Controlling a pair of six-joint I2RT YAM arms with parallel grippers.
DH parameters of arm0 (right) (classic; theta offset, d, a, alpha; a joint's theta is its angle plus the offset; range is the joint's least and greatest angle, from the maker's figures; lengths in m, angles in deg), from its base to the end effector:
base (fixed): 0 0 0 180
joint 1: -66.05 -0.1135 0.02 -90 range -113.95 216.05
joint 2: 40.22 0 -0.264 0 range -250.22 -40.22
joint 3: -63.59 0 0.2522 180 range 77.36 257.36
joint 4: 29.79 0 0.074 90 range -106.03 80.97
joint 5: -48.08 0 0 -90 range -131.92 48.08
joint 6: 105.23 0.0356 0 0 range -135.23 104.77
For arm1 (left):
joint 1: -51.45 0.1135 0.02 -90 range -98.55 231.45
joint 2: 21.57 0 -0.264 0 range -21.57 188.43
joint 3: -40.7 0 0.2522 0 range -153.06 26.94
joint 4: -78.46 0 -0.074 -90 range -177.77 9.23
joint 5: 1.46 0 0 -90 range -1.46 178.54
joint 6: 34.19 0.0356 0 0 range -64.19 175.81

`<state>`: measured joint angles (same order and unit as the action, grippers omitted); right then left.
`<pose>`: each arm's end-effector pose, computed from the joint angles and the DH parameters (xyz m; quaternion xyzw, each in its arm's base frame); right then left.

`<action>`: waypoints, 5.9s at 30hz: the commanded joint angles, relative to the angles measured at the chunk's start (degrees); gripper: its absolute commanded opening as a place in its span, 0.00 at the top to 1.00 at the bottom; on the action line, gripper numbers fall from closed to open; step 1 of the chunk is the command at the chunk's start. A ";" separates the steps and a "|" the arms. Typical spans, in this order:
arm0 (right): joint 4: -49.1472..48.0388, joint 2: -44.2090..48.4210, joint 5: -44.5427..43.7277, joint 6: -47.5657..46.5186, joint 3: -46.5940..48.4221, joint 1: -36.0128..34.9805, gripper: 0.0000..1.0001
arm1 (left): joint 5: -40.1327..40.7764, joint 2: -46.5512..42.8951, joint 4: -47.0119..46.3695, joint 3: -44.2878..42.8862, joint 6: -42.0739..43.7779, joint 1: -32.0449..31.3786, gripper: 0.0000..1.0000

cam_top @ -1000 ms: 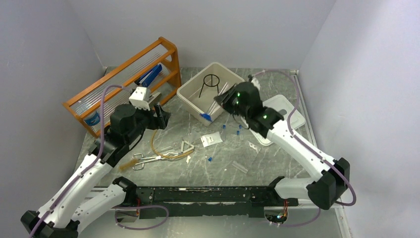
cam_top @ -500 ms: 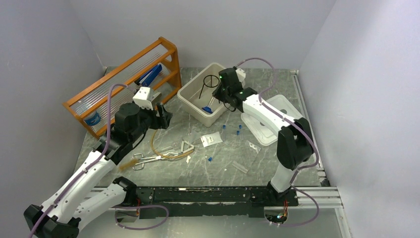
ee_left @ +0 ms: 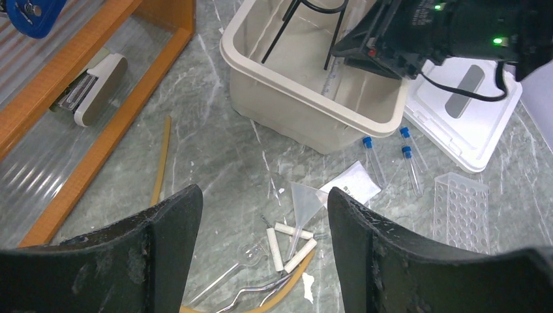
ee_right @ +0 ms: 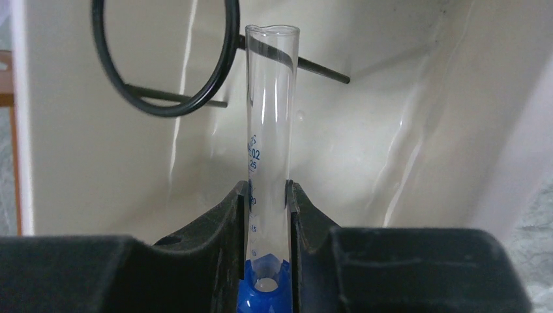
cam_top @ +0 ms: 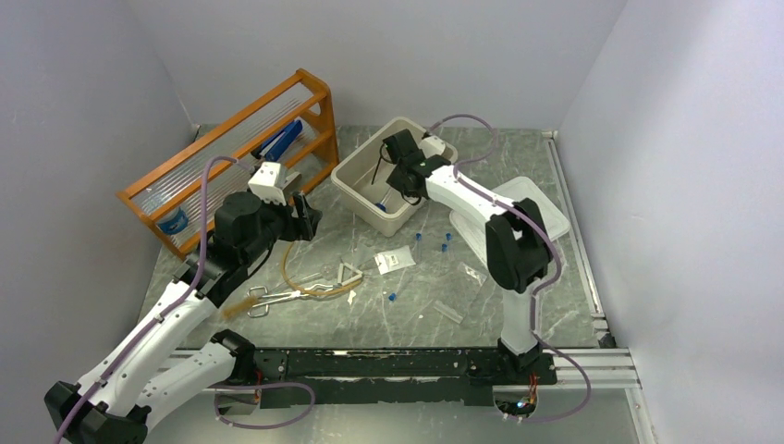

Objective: Organize the chemistry lab equipment

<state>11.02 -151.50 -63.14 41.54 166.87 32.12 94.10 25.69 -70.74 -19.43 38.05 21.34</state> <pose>0.3691 0.2328 0.2437 0.2457 0.8890 0.1248 0.3656 0.1668 -0.0927 0.3299 0.0585 0.8061 -0.2025 0.5530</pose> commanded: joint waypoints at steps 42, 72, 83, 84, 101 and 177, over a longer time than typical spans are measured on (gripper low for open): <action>3.29 16.00 3.11 -8.98 0.48 2.33 0.42 | -2.06 0.76 -0.27 -0.19 1.60 -0.04 0.20; -31.09 41.64 26.48 -4.23 -55.86 -6.29 0.44 | -7.33 15.20 7.65 1.04 -3.52 -2.39 0.27; -37.88 34.84 21.33 -2.59 -55.82 -15.01 0.48 | 3.93 22.86 19.41 1.72 -11.17 -2.68 0.32; -38.16 33.45 19.75 -3.34 -54.99 -15.94 0.48 | 5.16 22.34 19.59 2.36 -12.41 -2.69 0.34; -35.27 27.79 18.75 -9.28 -46.67 -21.03 0.53 | 22.80 28.30 11.97 9.18 -25.23 2.84 0.51; -13.78 48.84 7.97 -15.91 -33.68 -1.97 0.49 | -14.24 25.05 -3.26 -41.82 -1.50 3.39 0.95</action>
<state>-6.09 -104.14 -54.28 26.77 131.88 28.25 84.86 46.94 -67.55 -58.66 37.20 24.40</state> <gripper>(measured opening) 0.515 0.056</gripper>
